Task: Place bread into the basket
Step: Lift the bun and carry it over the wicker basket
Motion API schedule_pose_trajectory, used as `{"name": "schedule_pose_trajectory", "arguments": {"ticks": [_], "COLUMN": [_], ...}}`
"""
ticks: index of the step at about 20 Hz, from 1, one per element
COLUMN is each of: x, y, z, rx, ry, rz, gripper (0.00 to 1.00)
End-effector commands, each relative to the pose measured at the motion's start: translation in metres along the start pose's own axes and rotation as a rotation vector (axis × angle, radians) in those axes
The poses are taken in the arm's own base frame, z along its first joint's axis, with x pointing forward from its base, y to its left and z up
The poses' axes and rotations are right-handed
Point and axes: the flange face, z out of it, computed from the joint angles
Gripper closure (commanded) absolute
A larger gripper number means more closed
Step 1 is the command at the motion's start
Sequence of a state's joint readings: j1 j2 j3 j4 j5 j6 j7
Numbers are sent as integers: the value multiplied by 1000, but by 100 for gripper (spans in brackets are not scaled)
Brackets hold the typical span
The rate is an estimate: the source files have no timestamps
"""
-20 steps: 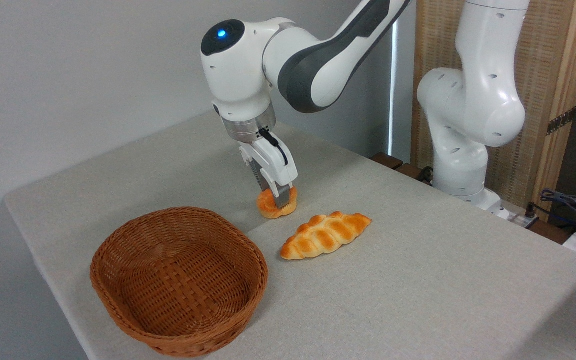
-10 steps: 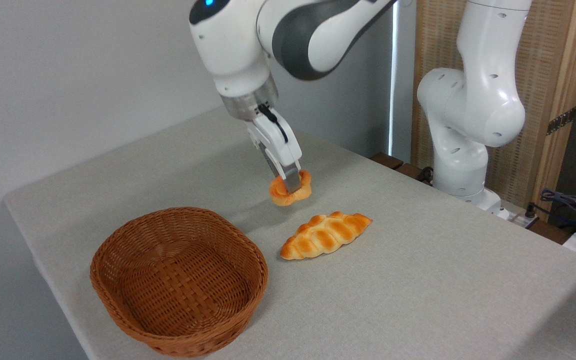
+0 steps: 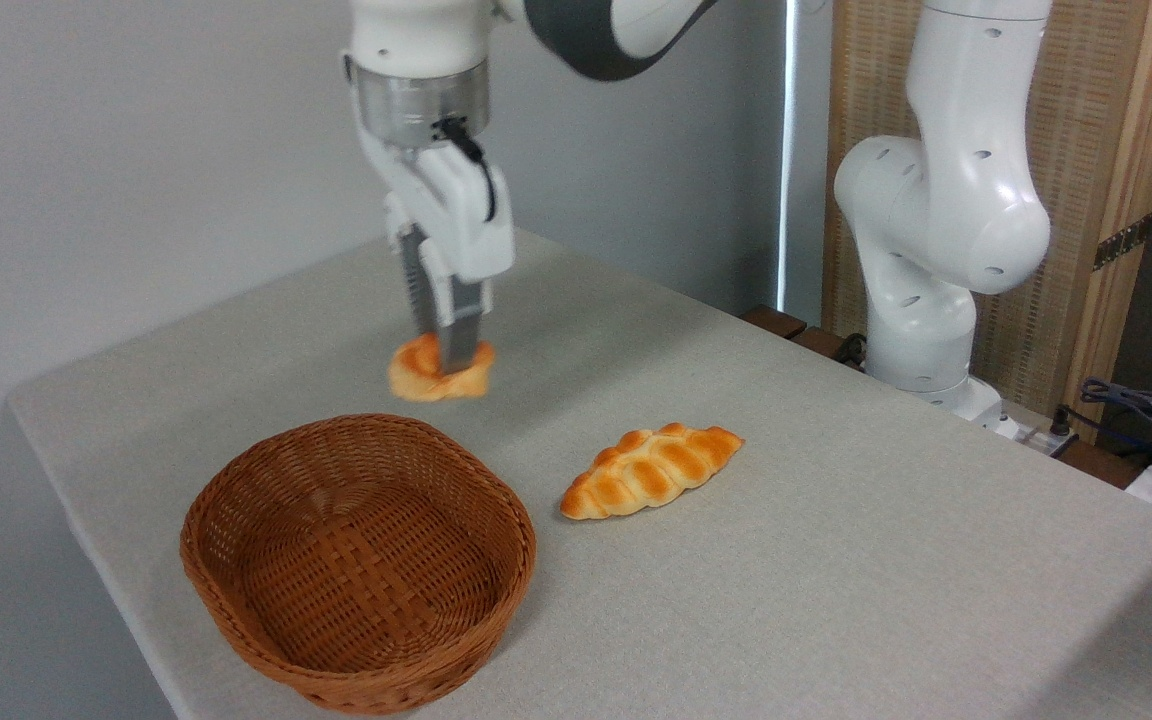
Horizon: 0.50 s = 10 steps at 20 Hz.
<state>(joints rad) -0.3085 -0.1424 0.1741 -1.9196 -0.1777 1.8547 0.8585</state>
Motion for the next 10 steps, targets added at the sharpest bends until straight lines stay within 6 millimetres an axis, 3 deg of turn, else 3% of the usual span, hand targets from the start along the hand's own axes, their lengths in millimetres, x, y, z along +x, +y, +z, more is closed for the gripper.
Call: {"name": "schedule_pose_trajectory", "arguments": {"ticks": [1, 3, 7, 10], "x": [43, 60, 68, 70], "y": [-46, -61, -74, -81], "z": [27, 41, 68, 89], "rx": [29, 30, 37, 34], "ry": [7, 0, -10, -29], "rz": [-4, -12, -16, -27], "gripper": [58, 58, 56, 31]}}
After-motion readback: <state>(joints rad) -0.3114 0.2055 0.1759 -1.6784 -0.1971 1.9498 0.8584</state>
